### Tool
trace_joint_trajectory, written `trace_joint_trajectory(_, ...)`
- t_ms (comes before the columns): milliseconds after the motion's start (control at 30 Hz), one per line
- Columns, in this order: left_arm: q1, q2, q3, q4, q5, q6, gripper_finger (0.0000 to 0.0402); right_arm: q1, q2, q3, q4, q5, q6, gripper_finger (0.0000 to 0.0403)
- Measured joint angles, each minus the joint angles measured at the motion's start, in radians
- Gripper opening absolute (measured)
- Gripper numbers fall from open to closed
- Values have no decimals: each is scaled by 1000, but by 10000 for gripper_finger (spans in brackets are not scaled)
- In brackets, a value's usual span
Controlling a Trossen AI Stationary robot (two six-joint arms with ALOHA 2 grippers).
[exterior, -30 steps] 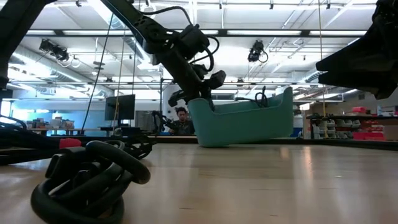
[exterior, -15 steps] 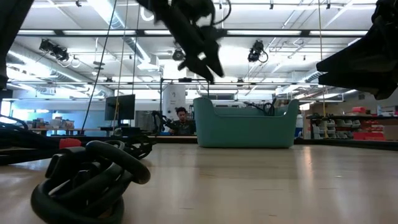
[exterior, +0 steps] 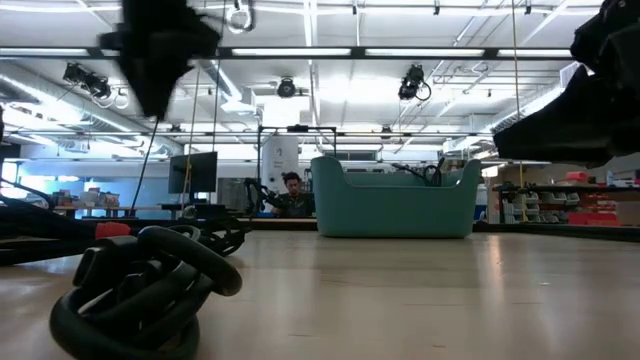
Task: Pick and place USB-C Cables
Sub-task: Put the black charger cable into the blue bin
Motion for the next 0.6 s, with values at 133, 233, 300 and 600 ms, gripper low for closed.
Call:
trace_joint_trajectory(133, -52, -45, -130, 0, 288, -57, 177, -1, 0, 0, -8, -23, -35, 198)
trace_joint_trajectory(233, -115, -47, -195, 8, 469, 57, 193, -1, 0, 0, -11, -24, -50, 198)
trace_joint_trajectory(300, -170, -46, -229, 23, 546, 202, 203, 0, 0, 0, -19, -23, -53, 198)
trace_joint_trajectory(600, -471, -44, -267, 180, 563, 640, 232, 16, 0, 0, -25, -20, -64, 198)
